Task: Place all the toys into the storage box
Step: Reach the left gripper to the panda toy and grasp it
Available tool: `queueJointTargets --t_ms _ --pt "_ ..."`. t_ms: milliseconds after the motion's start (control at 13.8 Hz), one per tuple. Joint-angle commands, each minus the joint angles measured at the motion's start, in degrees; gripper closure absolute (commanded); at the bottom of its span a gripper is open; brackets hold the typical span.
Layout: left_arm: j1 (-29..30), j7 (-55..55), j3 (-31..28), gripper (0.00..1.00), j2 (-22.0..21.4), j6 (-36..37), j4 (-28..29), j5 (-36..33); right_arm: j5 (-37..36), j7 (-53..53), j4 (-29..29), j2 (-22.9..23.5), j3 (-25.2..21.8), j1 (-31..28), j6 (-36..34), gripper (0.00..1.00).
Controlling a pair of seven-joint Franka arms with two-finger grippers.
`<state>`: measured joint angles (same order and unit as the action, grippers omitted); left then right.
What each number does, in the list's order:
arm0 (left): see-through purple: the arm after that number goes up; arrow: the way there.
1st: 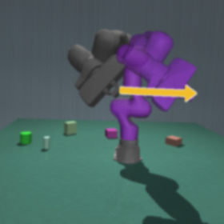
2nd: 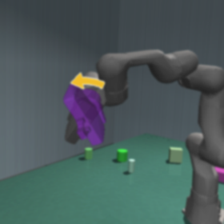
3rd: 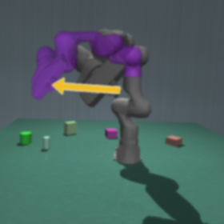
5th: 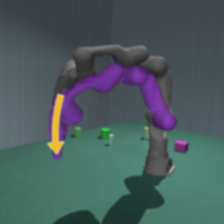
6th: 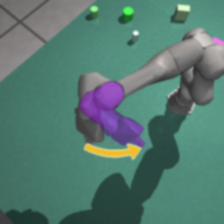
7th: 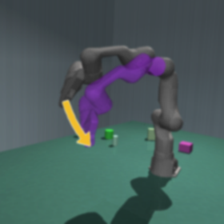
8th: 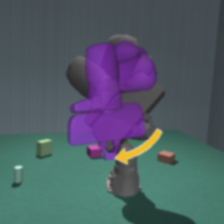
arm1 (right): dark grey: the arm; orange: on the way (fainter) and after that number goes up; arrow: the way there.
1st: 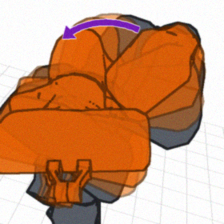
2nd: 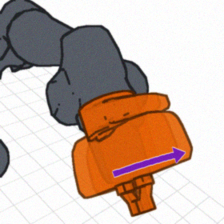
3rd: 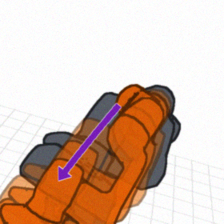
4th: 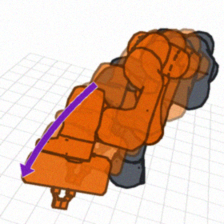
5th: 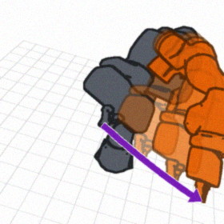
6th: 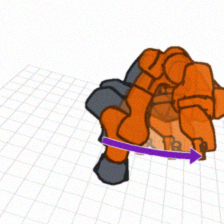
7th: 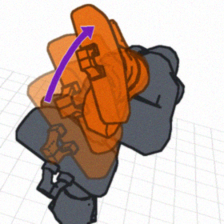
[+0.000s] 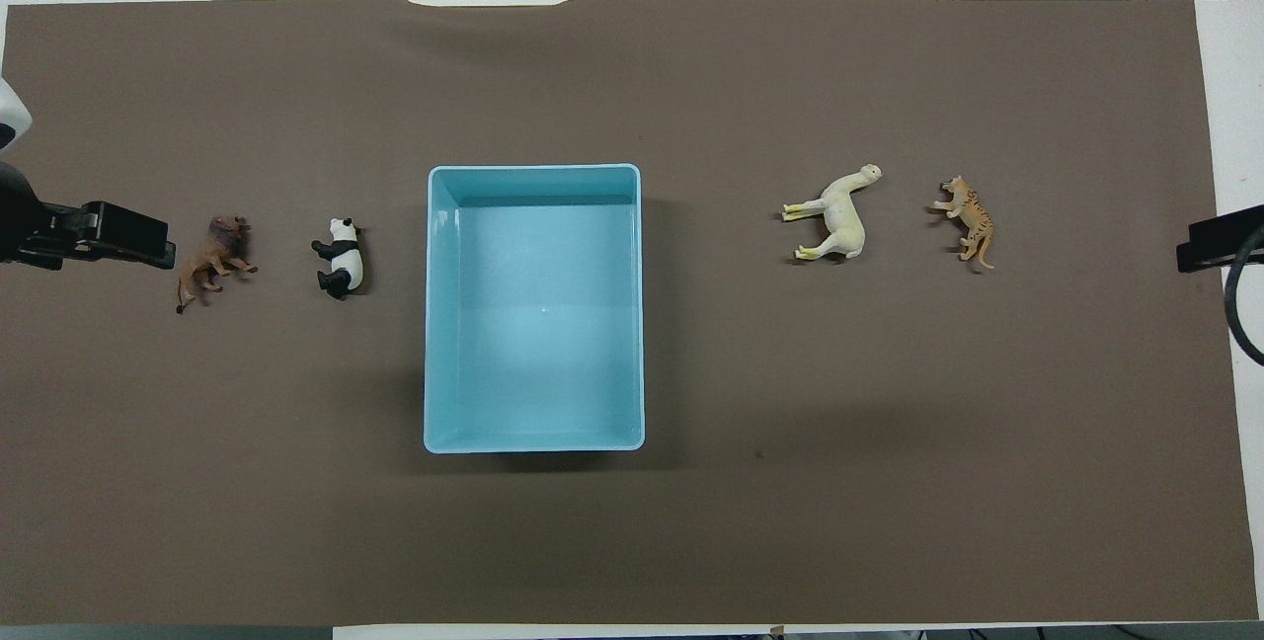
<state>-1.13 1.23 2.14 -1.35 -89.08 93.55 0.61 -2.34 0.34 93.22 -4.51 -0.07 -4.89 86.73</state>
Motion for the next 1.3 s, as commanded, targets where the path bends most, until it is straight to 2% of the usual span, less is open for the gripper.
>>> queueJointTargets --t_ms 0,217,362,434,651,796,868,1230 --pt "-0.01 -0.61 -0.30 0.00 -0.58 0.48 0.58 0.97 -0.74 0.01 1.44 -1.20 0.60 -0.56 1.25 0.00" --pt "-0.01 -0.61 -0.30 0.00 -0.67 0.22 0.93 0.97 -0.47 -0.08 1.44 -1.20 0.60 -0.56 1.25 0.00" --pt "-0.01 -5.15 -0.21 0.00 -2.07 -1.78 3.81 0.97 -0.47 -0.25 1.44 -1.20 0.60 -0.47 1.25 0.00" --pt "-0.01 -7.10 -0.21 0.00 -3.03 -4.85 6.71 0.97 -0.65 -0.25 1.44 -1.20 0.69 -0.47 1.25 0.00" --pt "-0.01 -13.49 -0.21 0.00 -9.44 -17.93 21.36 1.06 -0.65 -0.08 1.44 -1.29 0.60 -0.47 0.64 0.00" --pt "-0.09 -18.01 -0.21 0.00 -10.78 -23.83 27.72 0.97 -1.00 -0.17 1.53 -1.29 0.60 -0.56 1.16 0.00" --pt "-0.10 -17.84 -0.21 0.00 -9.73 -25.86 28.44 0.89 -0.65 -0.60 1.62 -1.38 0.60 -0.56 1.08 0.00" --pt "-0.70 -16.08 -0.21 0.00 4.49 -36.67 27.13 0.53 0.49 0.97 2.75 -1.99 0.69 0.23 0.37 0.00"
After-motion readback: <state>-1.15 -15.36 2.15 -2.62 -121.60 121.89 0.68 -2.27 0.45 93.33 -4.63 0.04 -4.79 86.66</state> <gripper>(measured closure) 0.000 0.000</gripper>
